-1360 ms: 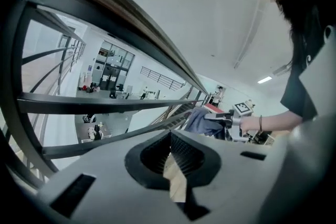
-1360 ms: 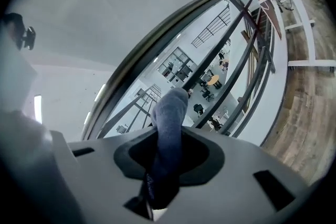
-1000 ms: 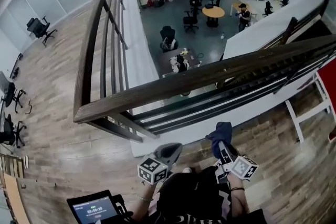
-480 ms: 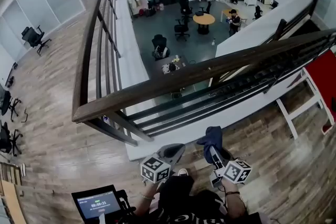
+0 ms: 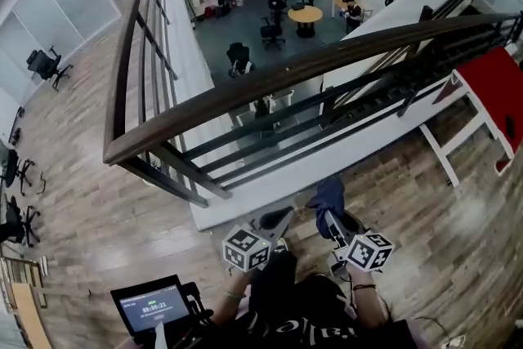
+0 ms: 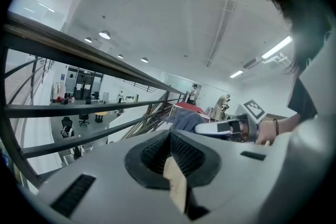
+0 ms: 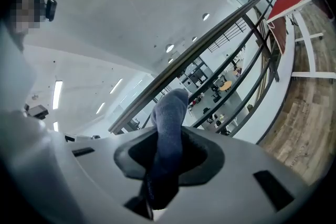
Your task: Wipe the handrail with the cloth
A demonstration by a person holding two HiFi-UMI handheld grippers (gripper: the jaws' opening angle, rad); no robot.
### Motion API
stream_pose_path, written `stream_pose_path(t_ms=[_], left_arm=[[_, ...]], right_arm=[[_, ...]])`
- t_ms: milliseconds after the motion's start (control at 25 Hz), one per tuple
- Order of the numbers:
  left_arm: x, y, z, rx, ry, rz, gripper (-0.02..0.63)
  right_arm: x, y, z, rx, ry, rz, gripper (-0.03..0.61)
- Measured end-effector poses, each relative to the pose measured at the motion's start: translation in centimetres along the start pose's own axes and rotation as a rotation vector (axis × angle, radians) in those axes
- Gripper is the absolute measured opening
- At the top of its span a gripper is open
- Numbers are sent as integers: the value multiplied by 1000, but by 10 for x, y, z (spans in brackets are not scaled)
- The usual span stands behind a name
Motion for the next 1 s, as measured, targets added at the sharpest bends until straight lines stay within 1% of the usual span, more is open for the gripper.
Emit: stream_pose_path(t_ms=[200,440,760,1000], left_arm=[[-5,48,21,18,11,1,0],[-15,90,44,22,27,-14,0],[-30,120,61,17,57,-33,0],[-32,125,68,7,68,-40,0]], right_arm=[[-47,-1,11,-15,-2,-15,92],[-88,-7,23,-38,-8,-39,92],[-122,-20,42,-69,-35,-73,92],[-134,-22,43,-67,-44,-83,92]])
Point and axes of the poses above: the fingertips, and each gripper's own axes: x forward along the fingers, y to its right, z out of its underside, the point moved 3 cm from there along -x, backward along the fingers, and after that the axes turned 6 degrees about -x, right-handed, at the moved point
